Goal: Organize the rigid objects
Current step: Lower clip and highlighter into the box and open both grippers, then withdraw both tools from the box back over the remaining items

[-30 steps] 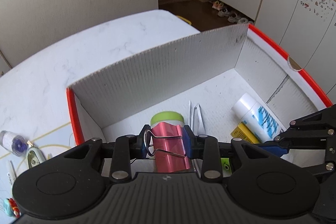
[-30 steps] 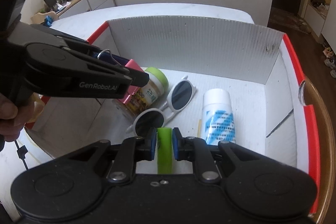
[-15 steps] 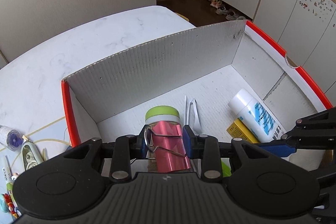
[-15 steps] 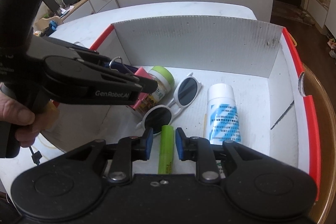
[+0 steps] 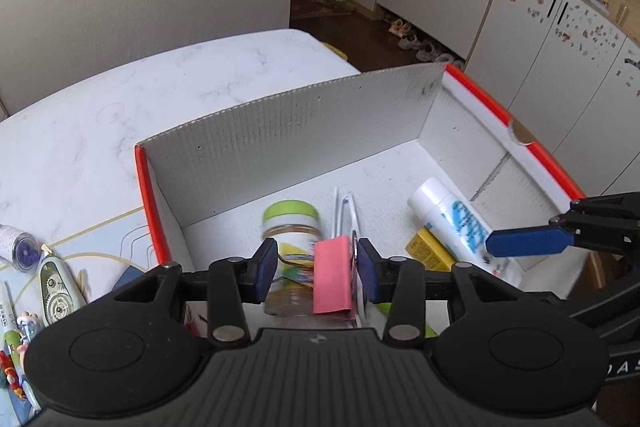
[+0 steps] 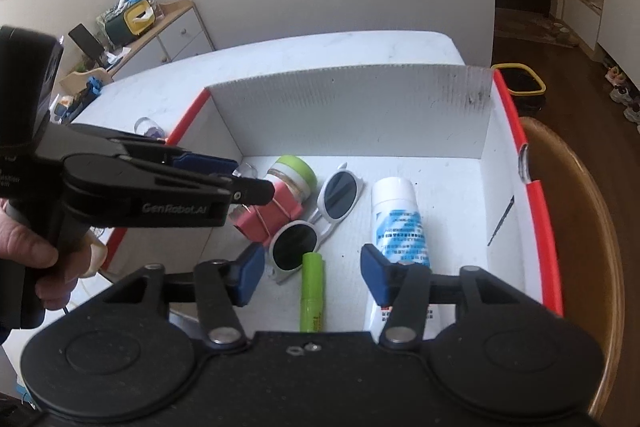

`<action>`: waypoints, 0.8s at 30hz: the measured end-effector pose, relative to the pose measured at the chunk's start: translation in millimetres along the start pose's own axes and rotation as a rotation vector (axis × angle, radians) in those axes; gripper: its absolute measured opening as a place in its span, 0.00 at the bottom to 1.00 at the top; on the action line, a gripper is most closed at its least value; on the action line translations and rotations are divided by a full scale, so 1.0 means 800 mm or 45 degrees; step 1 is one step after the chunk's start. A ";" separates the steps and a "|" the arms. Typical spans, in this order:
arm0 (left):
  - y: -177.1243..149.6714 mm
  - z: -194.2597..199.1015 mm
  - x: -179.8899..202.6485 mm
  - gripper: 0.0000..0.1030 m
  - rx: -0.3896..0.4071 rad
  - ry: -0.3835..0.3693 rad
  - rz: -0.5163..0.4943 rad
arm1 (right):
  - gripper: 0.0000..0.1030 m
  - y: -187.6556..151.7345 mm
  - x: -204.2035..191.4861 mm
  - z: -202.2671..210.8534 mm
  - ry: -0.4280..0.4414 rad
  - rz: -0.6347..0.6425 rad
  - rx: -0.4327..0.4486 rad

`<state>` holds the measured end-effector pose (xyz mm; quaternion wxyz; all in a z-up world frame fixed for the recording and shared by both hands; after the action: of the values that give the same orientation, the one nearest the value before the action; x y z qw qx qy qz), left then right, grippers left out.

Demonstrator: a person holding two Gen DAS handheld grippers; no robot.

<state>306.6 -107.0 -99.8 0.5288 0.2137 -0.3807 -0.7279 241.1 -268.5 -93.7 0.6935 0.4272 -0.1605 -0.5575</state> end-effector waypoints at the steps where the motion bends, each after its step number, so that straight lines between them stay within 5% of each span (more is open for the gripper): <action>1: 0.000 0.004 0.000 0.41 0.007 -0.006 0.004 | 0.56 0.000 -0.001 0.002 -0.001 -0.001 0.006; 18: -0.003 0.101 -0.024 0.41 0.151 -0.045 0.026 | 0.61 0.011 -0.044 0.038 -0.028 -0.004 0.089; 21: -0.007 0.119 -0.034 0.62 0.179 -0.047 0.022 | 0.67 0.011 -0.056 0.043 -0.035 -0.006 0.107; 24: -0.011 0.135 -0.047 0.65 0.200 -0.042 0.028 | 0.73 0.010 -0.071 0.046 -0.038 0.000 0.125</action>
<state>237.5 -35.1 -43.2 0.5120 0.2384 -0.4475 -0.6934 202.2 -231.6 -51.6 0.6693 0.4524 -0.1980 -0.5551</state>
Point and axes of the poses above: each gripper's, at about its wrist camera, not at the fingertips, and z roughly against the way its jaws point, x to its right, y to its top, the point moved 2 cm from there along -z, roughly the way its jaws point, and after that the axes turned 14 degrees about x, right-handed, at the moved point
